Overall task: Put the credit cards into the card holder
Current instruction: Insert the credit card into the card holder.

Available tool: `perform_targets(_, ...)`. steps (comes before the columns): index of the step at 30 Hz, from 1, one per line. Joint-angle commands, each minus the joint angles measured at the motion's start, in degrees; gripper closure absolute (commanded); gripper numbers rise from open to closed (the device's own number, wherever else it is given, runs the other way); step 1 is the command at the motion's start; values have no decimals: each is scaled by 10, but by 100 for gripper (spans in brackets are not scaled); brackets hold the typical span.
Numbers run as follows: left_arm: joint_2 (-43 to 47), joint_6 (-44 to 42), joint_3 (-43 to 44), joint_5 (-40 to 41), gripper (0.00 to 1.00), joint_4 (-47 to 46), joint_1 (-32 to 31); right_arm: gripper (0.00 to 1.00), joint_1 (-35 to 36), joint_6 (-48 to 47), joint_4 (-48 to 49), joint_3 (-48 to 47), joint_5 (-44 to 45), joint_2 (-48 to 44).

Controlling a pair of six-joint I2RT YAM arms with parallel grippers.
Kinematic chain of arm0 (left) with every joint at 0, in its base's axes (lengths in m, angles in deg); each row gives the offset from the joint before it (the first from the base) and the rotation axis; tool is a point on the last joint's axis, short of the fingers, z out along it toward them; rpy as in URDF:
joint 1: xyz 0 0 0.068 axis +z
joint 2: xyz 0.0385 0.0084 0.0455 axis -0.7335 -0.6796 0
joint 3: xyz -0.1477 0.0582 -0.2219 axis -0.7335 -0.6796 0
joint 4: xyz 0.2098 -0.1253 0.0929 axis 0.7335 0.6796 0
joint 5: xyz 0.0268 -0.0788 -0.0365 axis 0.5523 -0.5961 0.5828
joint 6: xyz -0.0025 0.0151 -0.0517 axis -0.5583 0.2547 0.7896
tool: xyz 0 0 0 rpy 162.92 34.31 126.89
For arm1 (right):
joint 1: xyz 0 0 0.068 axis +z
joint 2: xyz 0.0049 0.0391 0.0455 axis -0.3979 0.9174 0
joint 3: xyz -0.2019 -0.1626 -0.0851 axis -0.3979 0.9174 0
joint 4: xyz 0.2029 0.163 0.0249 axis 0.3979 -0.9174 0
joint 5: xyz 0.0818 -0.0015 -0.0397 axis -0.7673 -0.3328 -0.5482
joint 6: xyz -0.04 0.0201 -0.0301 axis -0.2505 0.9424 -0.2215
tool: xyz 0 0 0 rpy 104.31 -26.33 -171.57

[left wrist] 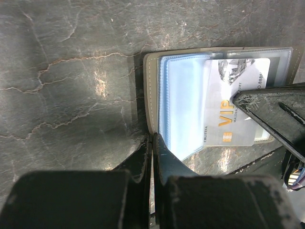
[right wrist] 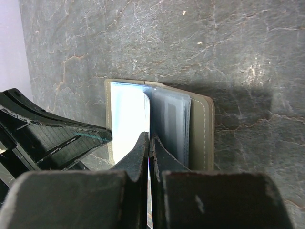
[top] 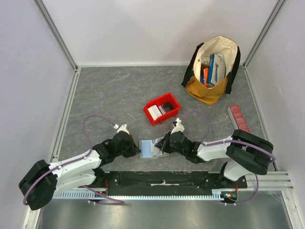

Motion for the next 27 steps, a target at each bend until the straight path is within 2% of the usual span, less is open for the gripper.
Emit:
perform_targets(1, 3, 16, -4, -10, 98, -25, 1, 100, 1, 11, 32, 9, -13, 30)
perform_targets(13, 8, 17, -1, -6, 98, -15, 1, 100, 1, 22, 32, 1, -24, 56)
perform_targets(20, 8, 18, 1, -7, 98, -21, 1, 99, 3, 16, 33, -37, -81, 113)
perform_targets(21, 8, 17, 3, -7, 98, -21, 1, 94, 3, 15, 26, -40, -78, 112)
perform_targets(24, 8, 15, 6, -5, 98, -15, 1, 70, 4, 1, -30, -48, -41, 80)
perform_targets(27, 11, 15, 7, -4, 98, -12, 1, 58, 3, -26, -120, -59, 25, 26)
